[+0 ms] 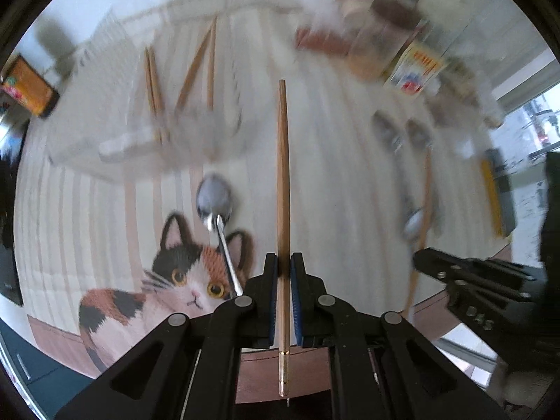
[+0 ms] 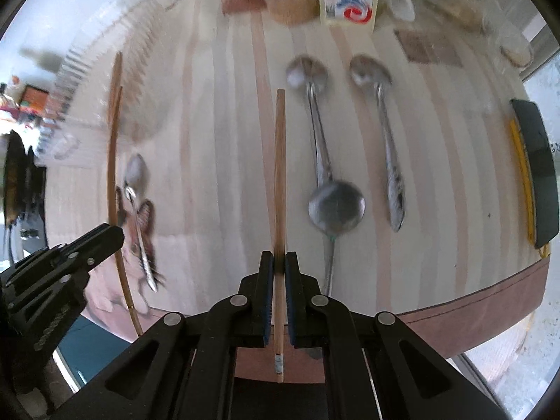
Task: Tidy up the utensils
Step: 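Carry both chopsticks into the clear basket and open both tools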
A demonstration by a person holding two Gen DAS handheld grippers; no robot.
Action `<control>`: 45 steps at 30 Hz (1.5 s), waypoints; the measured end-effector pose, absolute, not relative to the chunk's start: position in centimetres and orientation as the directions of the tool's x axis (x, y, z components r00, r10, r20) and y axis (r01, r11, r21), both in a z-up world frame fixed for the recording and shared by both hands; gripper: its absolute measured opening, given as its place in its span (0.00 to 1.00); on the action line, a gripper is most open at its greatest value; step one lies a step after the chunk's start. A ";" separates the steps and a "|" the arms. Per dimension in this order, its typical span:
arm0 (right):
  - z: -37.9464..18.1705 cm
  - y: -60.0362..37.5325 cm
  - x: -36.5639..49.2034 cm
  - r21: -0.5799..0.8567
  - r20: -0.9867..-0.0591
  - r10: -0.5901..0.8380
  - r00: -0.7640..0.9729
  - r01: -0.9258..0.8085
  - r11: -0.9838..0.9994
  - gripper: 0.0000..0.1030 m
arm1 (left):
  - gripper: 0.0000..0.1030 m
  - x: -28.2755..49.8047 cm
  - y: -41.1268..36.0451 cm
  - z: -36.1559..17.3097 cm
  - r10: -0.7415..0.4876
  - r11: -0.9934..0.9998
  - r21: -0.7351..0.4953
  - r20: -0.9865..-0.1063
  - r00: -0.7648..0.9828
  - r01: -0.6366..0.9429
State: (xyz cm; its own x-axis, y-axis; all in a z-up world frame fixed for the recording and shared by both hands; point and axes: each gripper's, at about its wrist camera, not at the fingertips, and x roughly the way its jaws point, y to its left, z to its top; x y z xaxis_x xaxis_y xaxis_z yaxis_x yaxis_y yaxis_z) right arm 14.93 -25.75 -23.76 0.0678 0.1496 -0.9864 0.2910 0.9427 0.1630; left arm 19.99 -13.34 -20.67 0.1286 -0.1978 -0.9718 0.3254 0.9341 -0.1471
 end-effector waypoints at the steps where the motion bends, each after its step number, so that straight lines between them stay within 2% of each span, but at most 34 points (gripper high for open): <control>1: -23.3 -26.0 15.2 0.178 -0.984 0.162 0.079 0.296 0.938 0.06 | 0.05 20.3 -13.1 -19.8 -0.211 0.931 -0.155 -0.967 0.140 0.330; 9: -17.9 -27.4 19.3 0.305 -0.945 0.252 0.207 0.294 0.906 0.06 | 0.05 25.2 -12.4 -12.1 -0.285 0.926 -0.193 -0.921 0.265 0.324; 18: -11.4 -24.2 28.8 0.391 -0.887 0.327 0.328 0.153 0.908 0.06 | 0.05 33.2 -6.4 -6.4 -0.194 0.971 -0.115 -0.894 0.405 0.211; 22: -10.6 -21.7 33.6 0.413 -0.873 0.358 0.332 0.113 0.904 0.06 | 0.05 37.0 -3.8 -7.3 -0.158 0.982 -0.106 -0.916 0.369 0.158; 28: -11.3 -18.2 40.0 0.384 -0.891 0.346 0.295 0.078 0.920 0.06 | 0.05 41.1 -1.5 -12.0 -0.151 0.986 -0.129 -0.954 0.258 0.102; 35: -16.1 -14.9 43.7 0.327 -0.927 0.309 0.212 0.056 0.943 0.06 | 0.05 42.5 -0.4 -16.9 -0.153 0.988 -0.145 -0.975 0.163 0.060; 42: -20.2 -13.5 44.0 0.333 -0.940 0.326 0.102 0.061 0.941 0.07 | 0.08 42.4 0.2 -18.1 -0.167 0.985 -0.160 -0.981 0.102 0.073; 44: -20.4 -13.5 43.7 0.317 -0.946 0.311 0.093 0.054 0.947 0.11 | 0.09 41.9 0.3 -17.3 -0.137 0.988 -0.127 -0.983 0.125 0.085; 45: -20.2 -13.5 43.4 0.306 -0.949 0.300 0.099 0.052 0.951 0.19 | 0.09 41.7 0.5 -16.9 -0.122 0.990 -0.111 -0.982 0.142 0.087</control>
